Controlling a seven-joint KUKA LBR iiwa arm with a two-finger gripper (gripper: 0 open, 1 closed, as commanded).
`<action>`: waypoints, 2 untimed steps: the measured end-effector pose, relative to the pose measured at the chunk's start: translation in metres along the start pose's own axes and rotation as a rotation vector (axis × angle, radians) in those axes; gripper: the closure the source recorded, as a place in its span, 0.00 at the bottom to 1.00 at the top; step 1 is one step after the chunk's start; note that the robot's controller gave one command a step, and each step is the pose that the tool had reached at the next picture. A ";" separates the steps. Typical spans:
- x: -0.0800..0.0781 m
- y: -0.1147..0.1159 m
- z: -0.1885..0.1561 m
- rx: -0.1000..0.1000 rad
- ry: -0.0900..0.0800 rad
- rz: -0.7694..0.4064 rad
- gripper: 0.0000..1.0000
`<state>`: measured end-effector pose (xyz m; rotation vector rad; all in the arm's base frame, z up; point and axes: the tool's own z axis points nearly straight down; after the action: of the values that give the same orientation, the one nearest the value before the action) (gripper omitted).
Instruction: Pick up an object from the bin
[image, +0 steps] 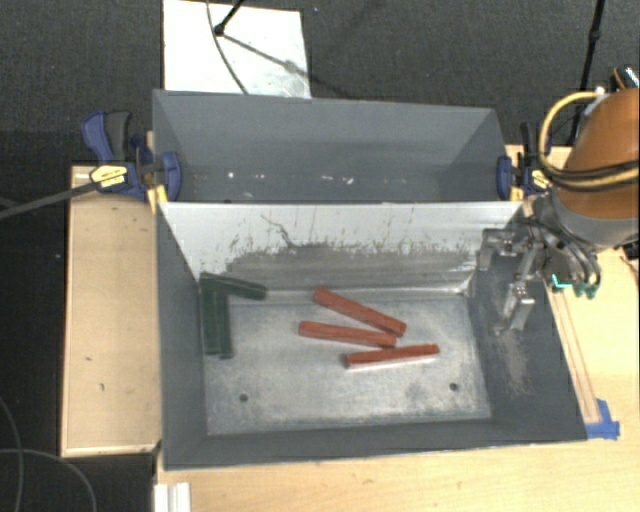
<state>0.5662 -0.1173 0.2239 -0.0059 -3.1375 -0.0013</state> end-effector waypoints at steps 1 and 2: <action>-0.006 0.111 0.157 -0.001 0.000 -0.143 0.00; -0.005 0.179 0.122 -0.004 -0.011 -0.019 0.00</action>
Offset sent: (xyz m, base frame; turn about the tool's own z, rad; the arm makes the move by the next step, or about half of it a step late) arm 0.0067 0.1076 -0.1539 -0.1371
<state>0.5717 0.0620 0.1020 0.0241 -3.1483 -0.0072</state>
